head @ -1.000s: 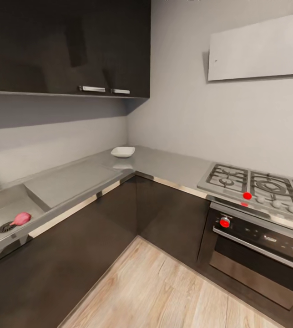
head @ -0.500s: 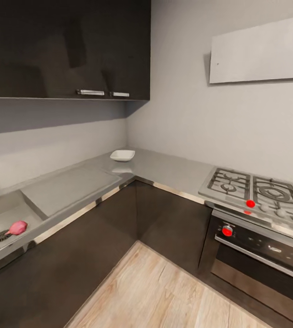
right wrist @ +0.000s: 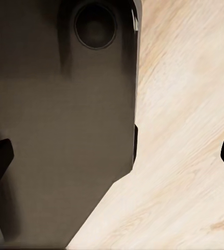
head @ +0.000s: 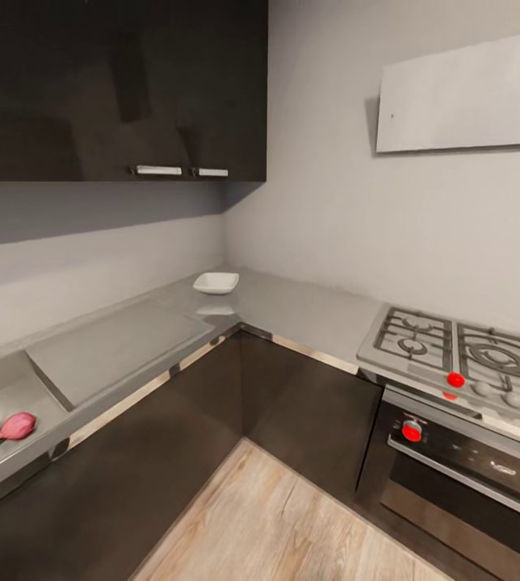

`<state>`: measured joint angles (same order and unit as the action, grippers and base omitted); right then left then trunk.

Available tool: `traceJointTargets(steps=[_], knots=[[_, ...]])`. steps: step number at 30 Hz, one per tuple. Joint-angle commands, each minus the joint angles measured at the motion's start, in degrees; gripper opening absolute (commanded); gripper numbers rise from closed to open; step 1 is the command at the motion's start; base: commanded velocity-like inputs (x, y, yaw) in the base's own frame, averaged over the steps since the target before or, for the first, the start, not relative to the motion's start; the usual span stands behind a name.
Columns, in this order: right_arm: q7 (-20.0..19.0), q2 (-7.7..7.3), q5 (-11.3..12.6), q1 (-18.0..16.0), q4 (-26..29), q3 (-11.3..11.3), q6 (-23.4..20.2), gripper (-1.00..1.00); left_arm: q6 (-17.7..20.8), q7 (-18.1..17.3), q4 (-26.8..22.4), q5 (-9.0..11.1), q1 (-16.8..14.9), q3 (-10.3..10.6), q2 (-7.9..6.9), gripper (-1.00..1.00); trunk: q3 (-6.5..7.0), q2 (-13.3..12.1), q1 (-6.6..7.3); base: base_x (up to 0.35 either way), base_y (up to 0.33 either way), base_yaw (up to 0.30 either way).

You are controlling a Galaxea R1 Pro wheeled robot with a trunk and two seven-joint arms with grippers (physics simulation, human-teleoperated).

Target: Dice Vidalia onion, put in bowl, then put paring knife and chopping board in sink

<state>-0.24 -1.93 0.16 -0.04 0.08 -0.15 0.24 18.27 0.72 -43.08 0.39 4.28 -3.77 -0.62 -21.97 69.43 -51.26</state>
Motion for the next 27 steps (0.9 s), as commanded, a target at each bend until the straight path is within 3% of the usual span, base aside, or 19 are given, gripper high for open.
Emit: traceJointTargets(steps=[1, 27], knots=[[0.0, -0.01, 0.0, 0.0, 0.0, 0.0, 0.0, 1.00, 0.3, 0.1, -0.2, 0.0, 0.0, 0.0, 0.01, 1.00, 0.15, -0.4, 0.22, 0.007, 0.000, 0.000], [0.0, -0.01, 0.0, 0.0, -0.2, 0.0, 0.0, 1.00, 0.3, 0.1, -0.2, 0.0, 0.0, 0.0, 0.00, 1.00, 4.81, -10.8, 5.93, 0.001, 0.000, 0.000]])
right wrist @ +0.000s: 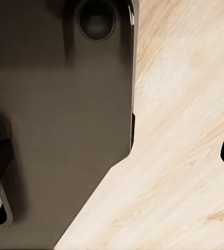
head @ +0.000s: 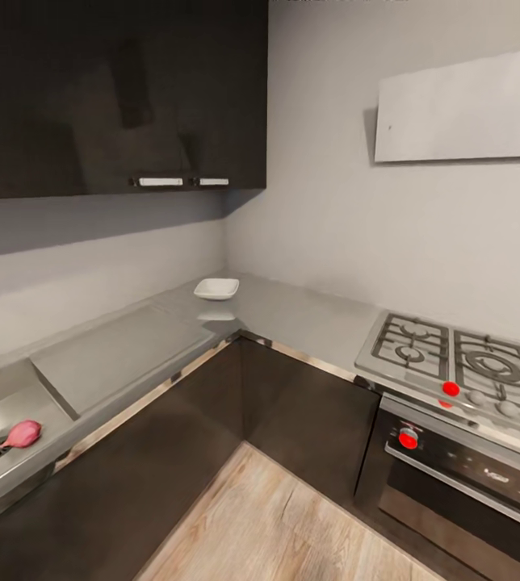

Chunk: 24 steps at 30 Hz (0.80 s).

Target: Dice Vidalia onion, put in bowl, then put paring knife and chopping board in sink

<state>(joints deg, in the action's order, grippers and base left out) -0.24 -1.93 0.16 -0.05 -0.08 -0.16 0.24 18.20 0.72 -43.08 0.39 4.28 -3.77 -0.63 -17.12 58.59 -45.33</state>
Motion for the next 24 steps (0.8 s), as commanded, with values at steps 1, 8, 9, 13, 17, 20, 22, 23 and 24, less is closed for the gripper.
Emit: traceJointTargets(steps=[1, 8, 9, 13, 17, 20, 22, 23, 24], knots=[[0.0, -0.01, 0.0, 0.0, 0.0, 0.0, 0.0, 1.00, 0.4, 0.1, -0.2, 0.0, 0.0, 0.0, 0.01, 1.00, 0.14, -0.4, 0.22, 0.000, 0.000, 0.000], [0.0, -0.01, 0.0, 0.0, 0.0, 0.0, 0.0, 1.00, 0.3, 0.1, -0.2, 0.0, 0.0, 0.0, -0.13, 1.00, 1.40, -3.2, 1.76, 0.000, 0.000, 0.000], [0.0, -0.01, 0.0, 0.0, 0.0, 0.0, 0.0, 1.00, 0.3, 0.1, -0.2, 0.0, 0.0, 0.0, -0.13, 1.00, 1.58, -3.6, 1.98, 0.000, 0.000, 0.000], [0.0, -0.01, 0.0, 0.0, 0.0, 0.0, 0.0, 1.00, 0.3, 0.0, -0.1, 0.0, 0.0, 0.0, -0.16, 1.00, 2.30, -5.2, 2.85, 0.000, 0.000, 0.000], [0.0, -0.01, 0.0, 0.0, 0.0, 0.0, 0.0, 1.00, 0.3, -0.1, -0.1, 0.0, 0.0, 0.0, -0.16, 1.00, 3.02, -6.8, 3.73, 0.000, 0.000, 0.000], [0.0, -0.01, 0.0, 0.0, 0.0, 0.0, 0.0, 1.00, 0.3, -0.1, 0.0, 0.0, 0.0, 0.0, -0.16, 1.00, 3.55, -8.0, 4.39, 0.000, 0.000, 0.000], [0.0, -0.01, 0.0, 0.0, 0.0, 0.0, 0.0, 1.00, 0.3, 0.0, 0.0, 0.0, 0.0, 0.0, -0.16, 1.00, 3.91, -8.8, 4.83, 0.000, 0.000, 0.000], [0.0, -0.01, 0.0, 0.0, 0.0, 0.0, 0.0, 1.00, 0.3, 0.0, 0.0, 0.0, 0.0, 0.0, -0.16, 1.00, 4.09, -9.2, 5.05, 0.000, 0.000, 0.000], [0.0, -0.01, 0.0, 0.0, 0.0, 0.0, 0.0, 1.00, 0.3, 0.0, 0.0, 0.0, 0.0, 0.0, -0.16, 1.00, 4.27, -9.6, 5.27, 0.000, 0.000, 0.000]])
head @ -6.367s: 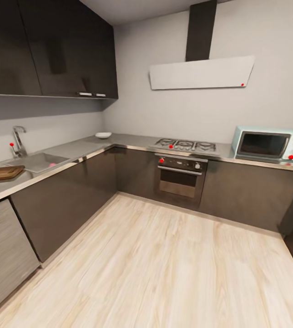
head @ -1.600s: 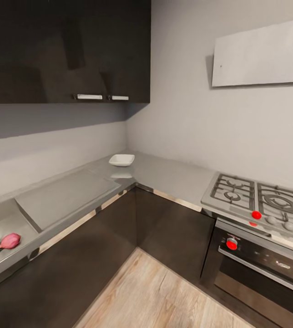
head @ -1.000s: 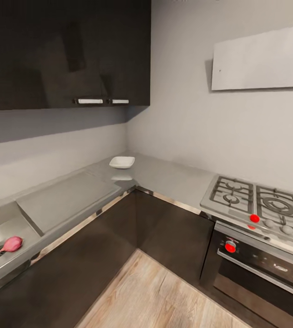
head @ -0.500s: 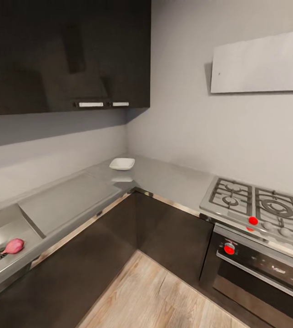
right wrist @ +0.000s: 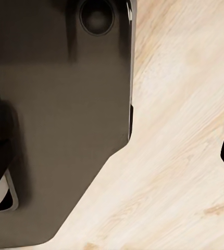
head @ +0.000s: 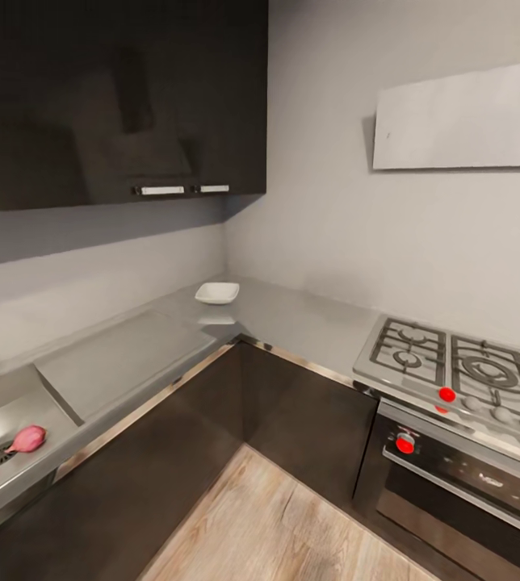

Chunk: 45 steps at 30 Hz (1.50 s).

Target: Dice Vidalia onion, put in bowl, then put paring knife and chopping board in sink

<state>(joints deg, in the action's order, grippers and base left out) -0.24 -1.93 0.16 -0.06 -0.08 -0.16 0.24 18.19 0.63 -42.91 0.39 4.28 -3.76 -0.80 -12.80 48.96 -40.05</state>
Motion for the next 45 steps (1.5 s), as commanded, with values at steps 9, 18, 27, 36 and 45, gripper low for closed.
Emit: traceJointTargets(steps=[9, 18, 27, 36, 45], knots=[[0.0, -0.01, 0.0, 0.0, 0.0, 0.0, 0.0, 1.00, 0.4, 0.1, -0.2, 0.0, 0.0, 0.0, 0.01, 1.00, 1.57, -3.6, 1.97, 0.000, 0.000, 0.000], [0.0, -0.01, 0.0, 0.0, 0.0, 0.0, 0.0, 1.00, 0.4, 0.1, -0.2, 0.0, 0.0, 0.0, 0.09, 1.00, 3.19, -7.2, 3.95, 0.000, 0.000, 0.000], [0.0, -0.01, 0.0, 0.0, 0.0, 0.0, 0.0, 1.00, 0.4, 0.1, -0.2, 0.0, 0.0, 0.0, 0.09, 1.00, 4.80, -10.8, 5.93, 0.000, 0.000, 0.000], [0.0, -0.01, 0.0, 0.0, 0.0, 0.0, 0.0, 1.00, 0.4, 0.1, -0.2, 0.0, 0.0, 0.0, 0.09, 1.00, 6.42, -14.4, 7.90, 0.000, 0.000, 0.000], [0.0, -0.01, 0.0, 0.0, 0.0, 0.0, 0.0, 1.00, 0.3, 0.1, -0.2, 0.0, 0.0, 0.0, 0.09, 1.00, 8.04, -18.0, 9.88, 0.000, 0.000, 0.000]])
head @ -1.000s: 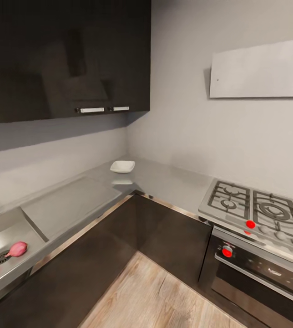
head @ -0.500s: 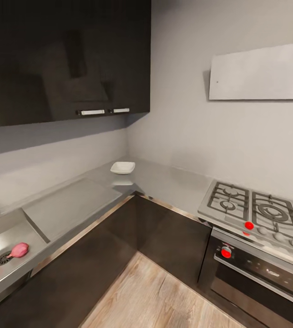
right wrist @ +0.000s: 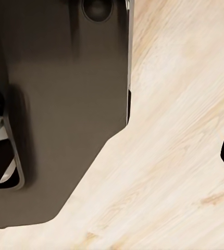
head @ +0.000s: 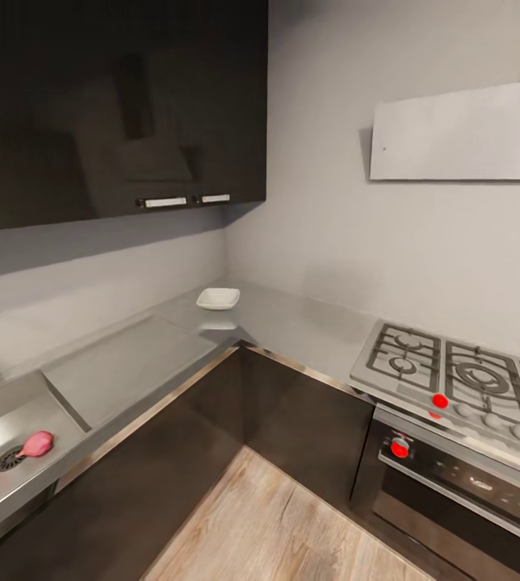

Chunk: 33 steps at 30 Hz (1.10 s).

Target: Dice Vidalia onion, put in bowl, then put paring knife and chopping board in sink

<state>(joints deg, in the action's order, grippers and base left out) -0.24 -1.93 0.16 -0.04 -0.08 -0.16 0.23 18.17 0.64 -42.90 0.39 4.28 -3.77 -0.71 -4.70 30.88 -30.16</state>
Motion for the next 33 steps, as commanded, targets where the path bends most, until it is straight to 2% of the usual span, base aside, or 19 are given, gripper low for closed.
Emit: traceJointTargets(steps=[1, 20, 33], knots=[[0.0, -0.01, 0.0, 0.0, 0.0, 0.0, 0.0, 1.00, 0.3, 0.1, -0.2, 0.0, 0.0, 0.0, 0.01, 1.00, 0.11, -0.3, 0.20, 0.000, 0.000, 0.000], [0.0, -0.01, 0.0, 0.0, 0.0, 0.0, 0.0, 1.00, 0.4, 0.1, -0.2, 0.0, 0.0, 0.0, 0.01, 1.00, 3.52, -8.0, 4.37, 0.000, 0.000, 0.000], [0.0, -0.01, 0.0, 0.0, 0.0, 0.0, 0.0, 1.00, 0.3, 0.1, -0.2, 0.0, 0.0, 0.0, 0.01, 1.00, 3.52, -8.0, 4.37, 0.000, 0.000, 0.000]])
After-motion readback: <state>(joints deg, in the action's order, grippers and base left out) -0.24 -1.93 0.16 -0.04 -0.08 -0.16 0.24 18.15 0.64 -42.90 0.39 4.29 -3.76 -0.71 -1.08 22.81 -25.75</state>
